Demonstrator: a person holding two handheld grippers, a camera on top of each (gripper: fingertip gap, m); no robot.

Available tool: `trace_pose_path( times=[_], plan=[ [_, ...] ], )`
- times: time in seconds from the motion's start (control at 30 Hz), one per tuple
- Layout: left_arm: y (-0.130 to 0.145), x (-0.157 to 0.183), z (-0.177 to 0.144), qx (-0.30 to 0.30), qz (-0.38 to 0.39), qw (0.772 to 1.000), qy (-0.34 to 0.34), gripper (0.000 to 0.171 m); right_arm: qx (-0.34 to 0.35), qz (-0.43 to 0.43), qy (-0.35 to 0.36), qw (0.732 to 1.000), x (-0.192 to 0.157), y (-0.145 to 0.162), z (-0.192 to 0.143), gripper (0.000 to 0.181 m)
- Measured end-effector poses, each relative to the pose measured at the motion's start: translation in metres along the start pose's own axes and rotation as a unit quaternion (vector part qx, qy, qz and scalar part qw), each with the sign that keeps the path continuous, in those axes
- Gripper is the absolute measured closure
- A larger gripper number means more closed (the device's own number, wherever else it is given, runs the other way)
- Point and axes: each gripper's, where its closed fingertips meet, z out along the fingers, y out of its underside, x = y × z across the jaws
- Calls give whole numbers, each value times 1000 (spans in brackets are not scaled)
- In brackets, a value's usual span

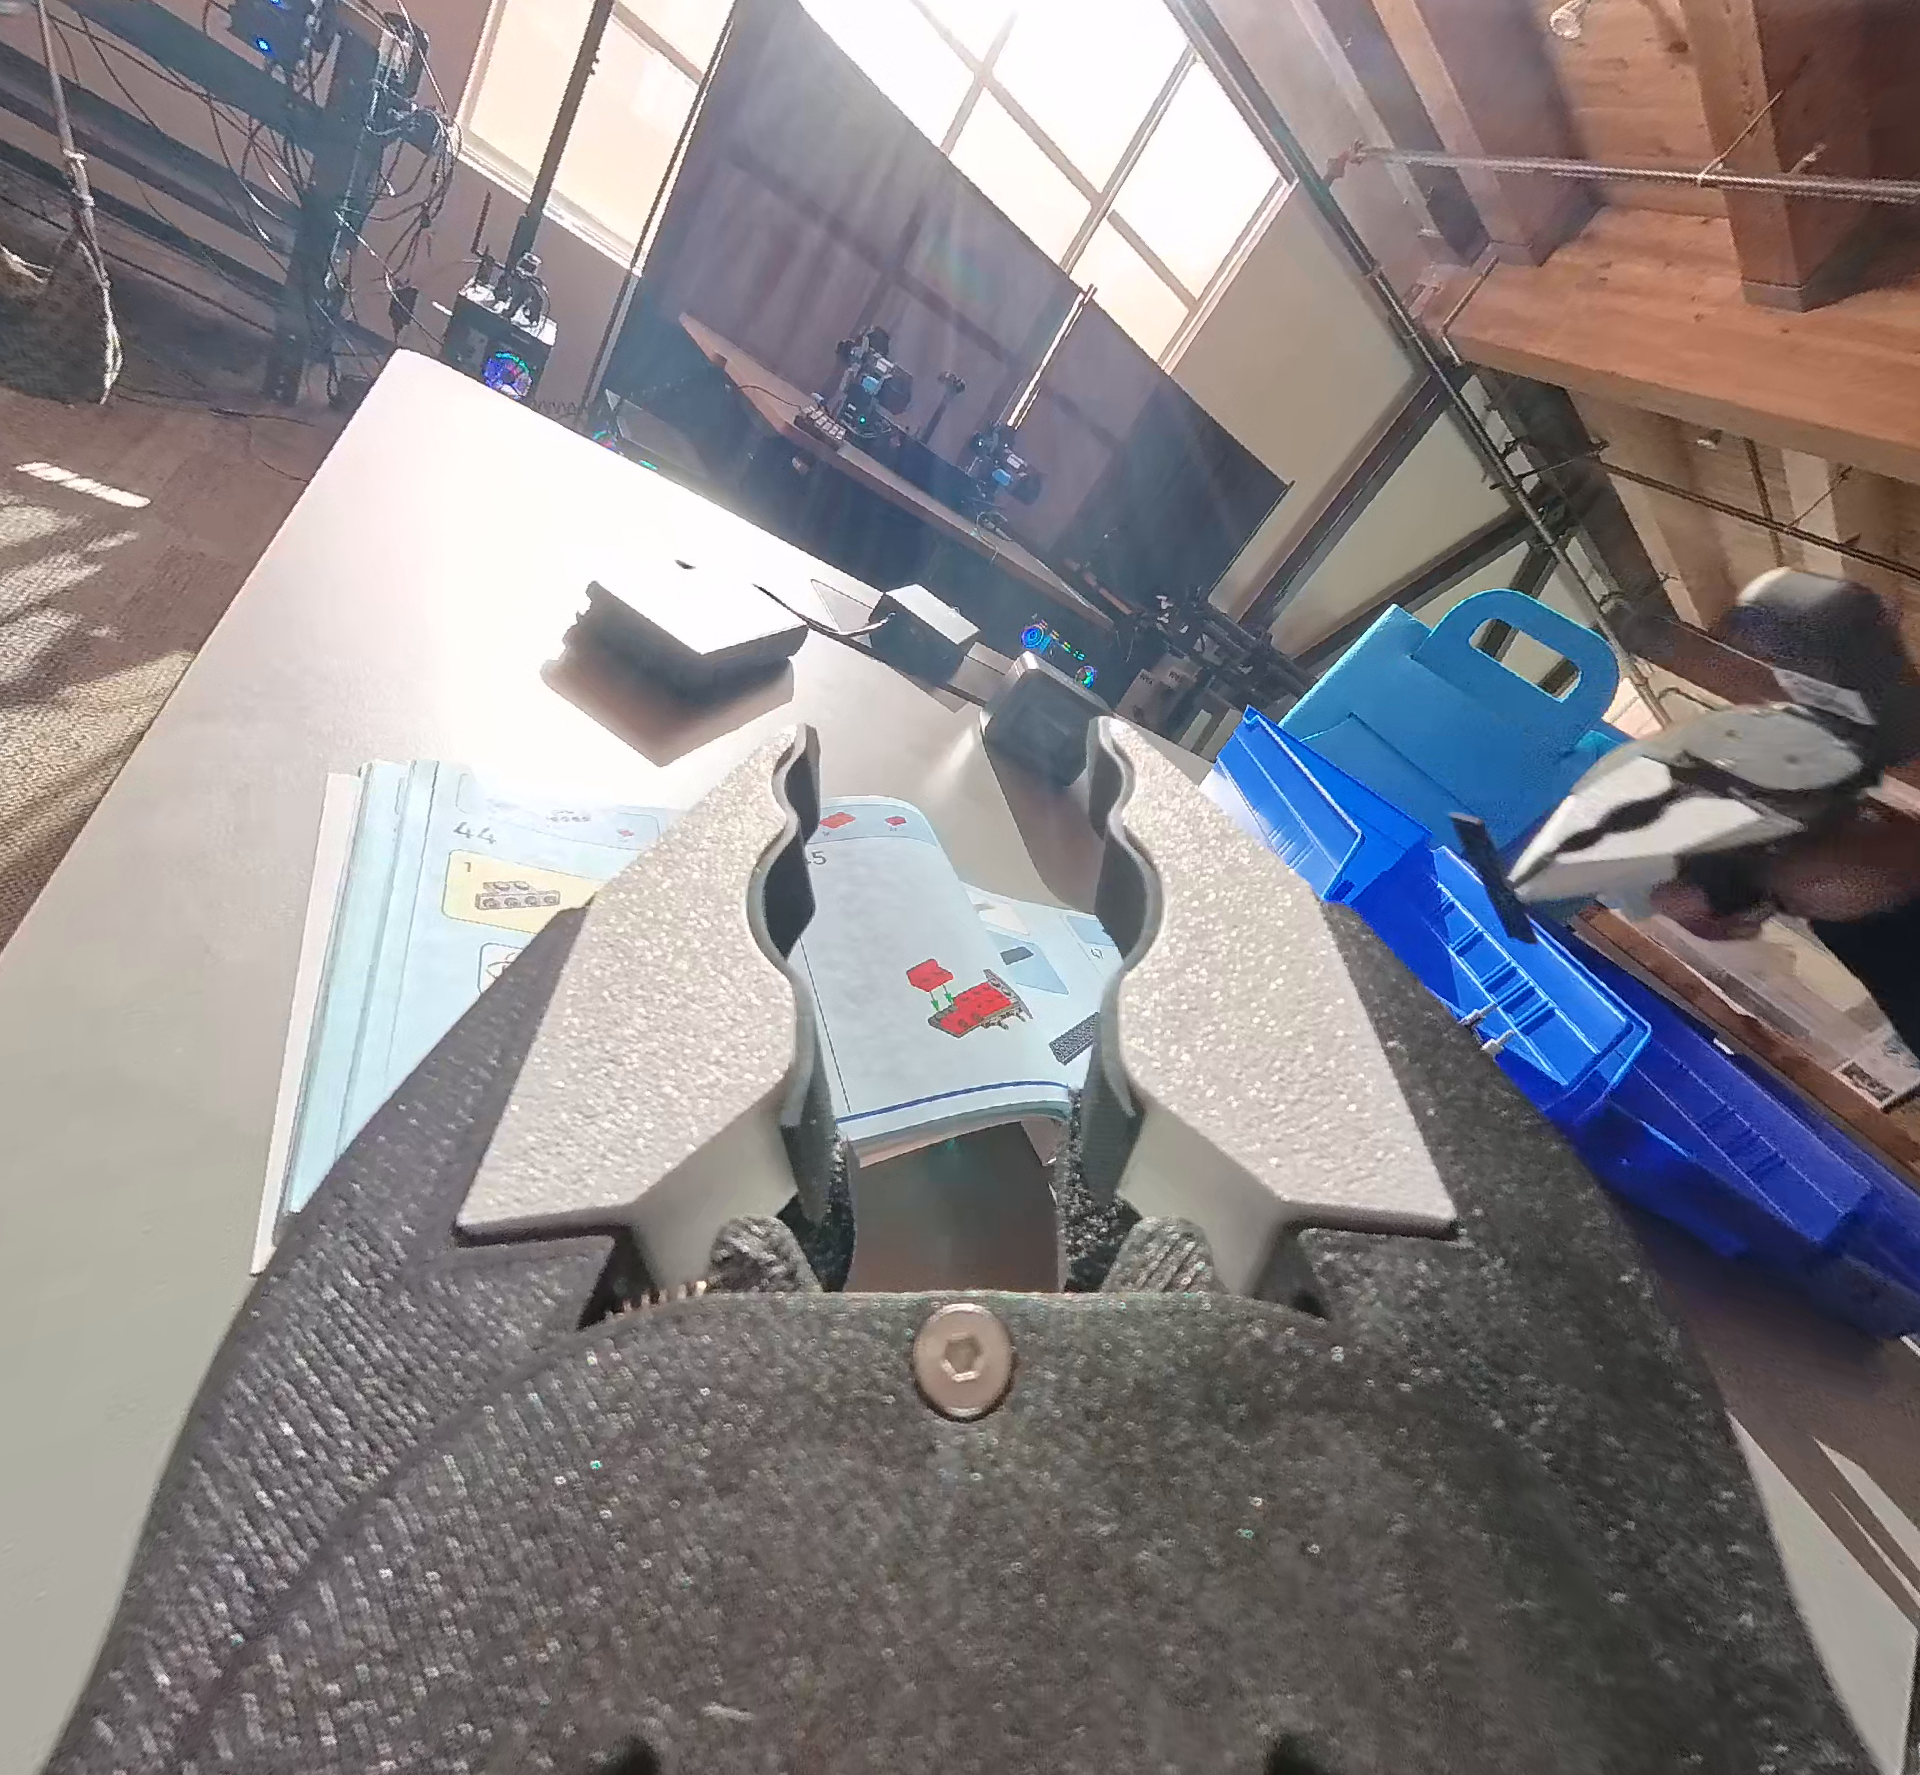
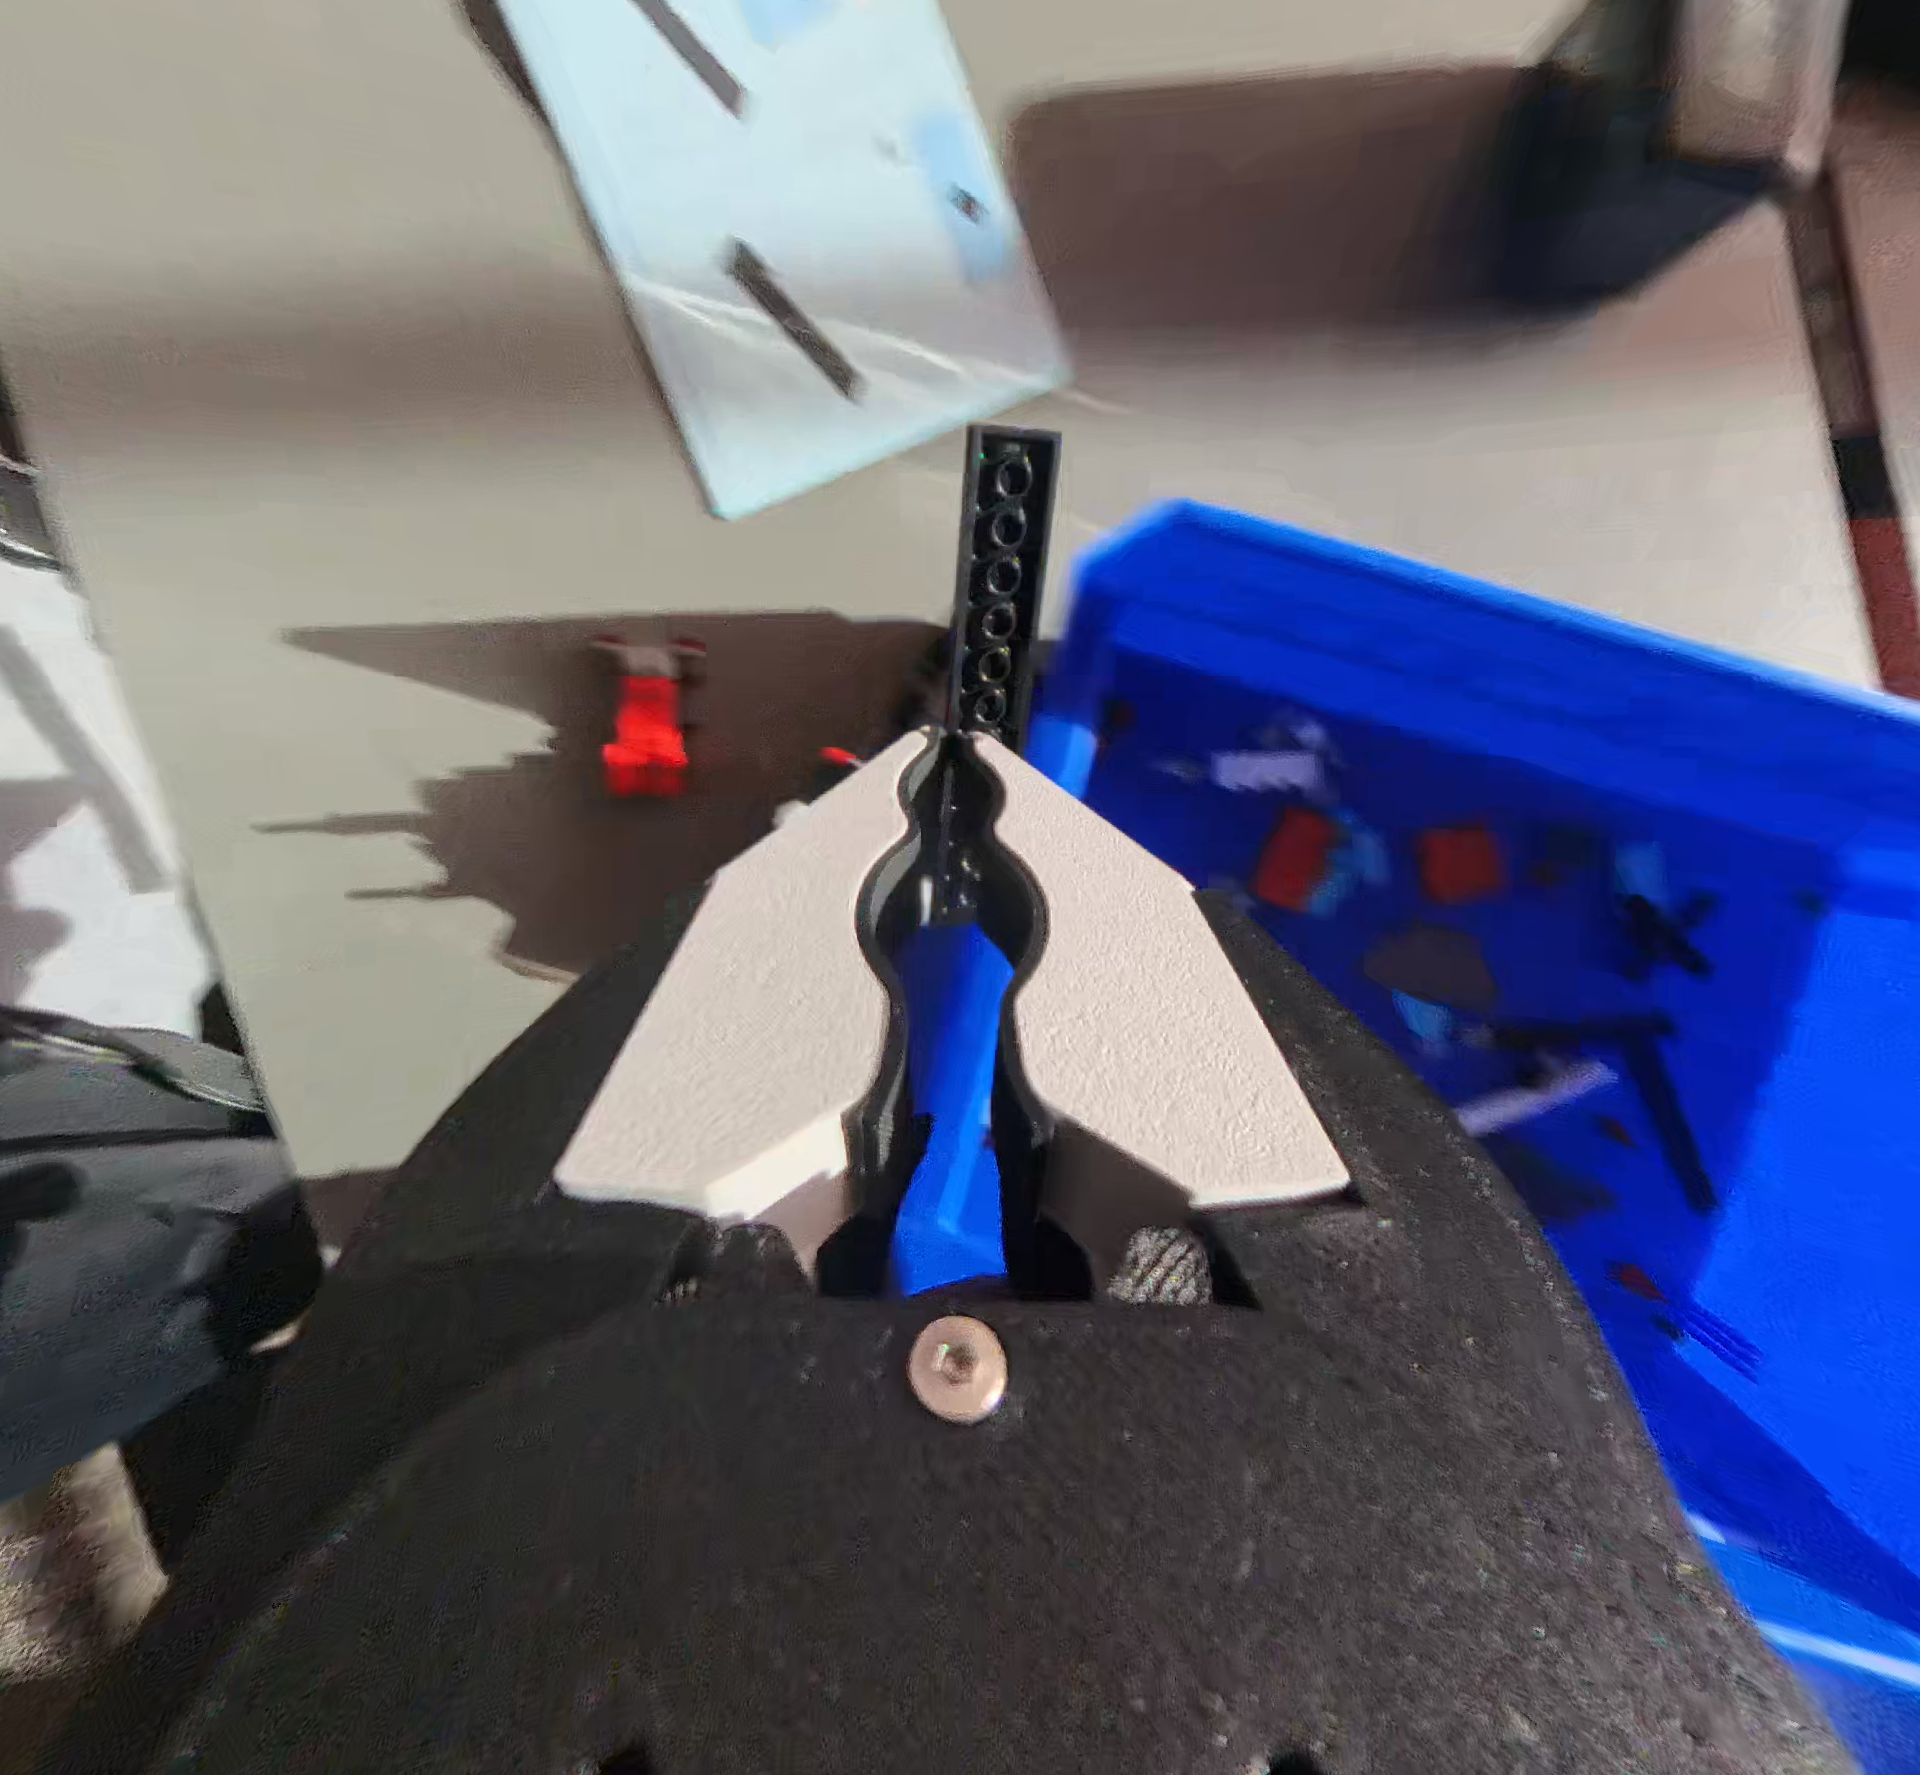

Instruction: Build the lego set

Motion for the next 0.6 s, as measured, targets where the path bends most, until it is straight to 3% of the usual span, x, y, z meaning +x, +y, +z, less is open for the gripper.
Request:
trace_pose_path(
  times=[0.17,0.3,0.47,0.6],
  plan=[
    [1,2,-2,-1,-3,1000,4,119,46,-13,-39,998,-96,-29,31,178],
    [2,4,-3,-1,-3,1000,6,119,51,-14,-69,996,-148,-30,72,178],
    [2,5,-4,-1,-4,1000,9,119,23,6,-71,997,-170,-7,128,178],
    [2,5,-4,0,-3,1000,8,119,42,29,-41,998,-163,-5,143,178]
  ],
)
